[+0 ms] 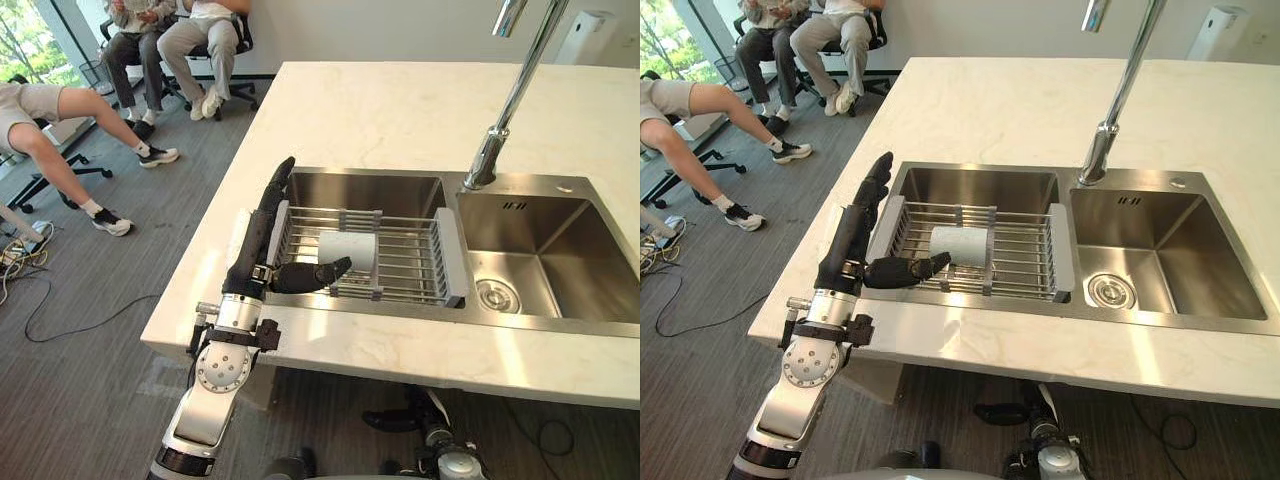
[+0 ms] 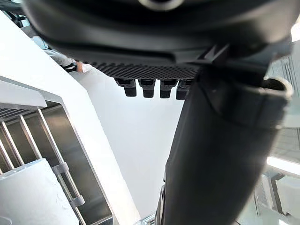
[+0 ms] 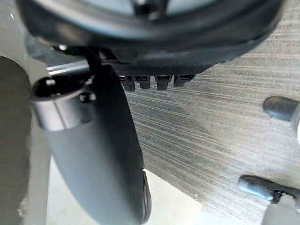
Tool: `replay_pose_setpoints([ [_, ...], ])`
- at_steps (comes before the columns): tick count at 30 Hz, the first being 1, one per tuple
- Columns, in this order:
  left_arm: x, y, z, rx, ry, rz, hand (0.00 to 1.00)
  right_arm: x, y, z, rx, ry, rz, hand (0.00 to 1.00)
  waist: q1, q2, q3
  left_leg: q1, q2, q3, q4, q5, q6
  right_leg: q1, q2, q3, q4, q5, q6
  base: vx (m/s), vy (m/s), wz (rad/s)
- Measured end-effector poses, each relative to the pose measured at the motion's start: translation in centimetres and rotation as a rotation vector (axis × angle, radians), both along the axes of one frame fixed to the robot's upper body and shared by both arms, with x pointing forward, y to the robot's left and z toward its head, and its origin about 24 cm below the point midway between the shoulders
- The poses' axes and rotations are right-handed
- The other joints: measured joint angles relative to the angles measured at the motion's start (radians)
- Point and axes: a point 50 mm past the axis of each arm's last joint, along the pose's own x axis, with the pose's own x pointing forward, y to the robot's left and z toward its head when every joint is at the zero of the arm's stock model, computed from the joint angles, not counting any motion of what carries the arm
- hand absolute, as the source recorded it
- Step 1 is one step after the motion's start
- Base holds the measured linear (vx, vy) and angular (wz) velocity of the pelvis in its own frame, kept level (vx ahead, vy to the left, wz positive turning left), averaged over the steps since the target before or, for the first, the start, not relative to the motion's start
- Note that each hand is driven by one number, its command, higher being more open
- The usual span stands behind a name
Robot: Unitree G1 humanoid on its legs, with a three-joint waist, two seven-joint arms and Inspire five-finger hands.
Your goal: Walk over to the sink, pick up the cup, carry it to the dishwasher, place the cup inside the dishwasher, then close the dishwasher door
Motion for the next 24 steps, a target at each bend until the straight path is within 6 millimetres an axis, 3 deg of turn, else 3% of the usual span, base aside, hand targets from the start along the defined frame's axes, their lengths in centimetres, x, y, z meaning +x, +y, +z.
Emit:
replay_pose_setpoints([
  [6, 0.1, 0.0, 0.0, 0.097, -0.014, -0.005, 1.00, -0.2, 0.1, -0.1, 0.006, 0.007, 0.001, 1.00, -0.019, -0.003, -0.006, 0.014, 0.001, -0.003, -0.042, 0.021, -0.004, 0.004, 0.010, 0.004, -0.026, 0.010, -0.004, 0.01, -0.013, -0.03],
  [11, 1.9, 0.6, -2.3, 0.205, 0.092, 0.006, 1.00, -0.5, -0.1, -0.2, 0.009, 0.018, 0.006, 1.00, -0.024, -0.019, -0.020, 0.019, 0.003, -0.020, -0.102, 0.056, -0.007, -0.003, 0.023, -0.001, -0.067, 0.043, -0.010, -0.05, -0.024, 0.01],
  [15, 2.3, 1.5, -4.1, 0.272, 0.182, 0.027, 1.00, -0.7, 0.0, -0.3, 0.011, 0.025, 0.008, 1.00, -0.030, -0.031, -0.026, 0.014, -0.002, -0.019, -0.121, 0.067, -0.004, -0.009, 0.023, 0.004, -0.095, 0.063, -0.007, -0.04, 0.006, -0.04],
  [24, 3.6, 2.9, -5.0, 0.374, 0.235, 0.075, 1.00, -1.1, 0.1, -0.5, 0.020, 0.039, 0.010, 1.00, -0.041, -0.042, -0.032, 0.006, -0.007, -0.018, -0.135, 0.072, -0.003, -0.019, 0.022, 0.015, -0.114, 0.076, -0.001, 0.00, 0.002, -0.02],
])
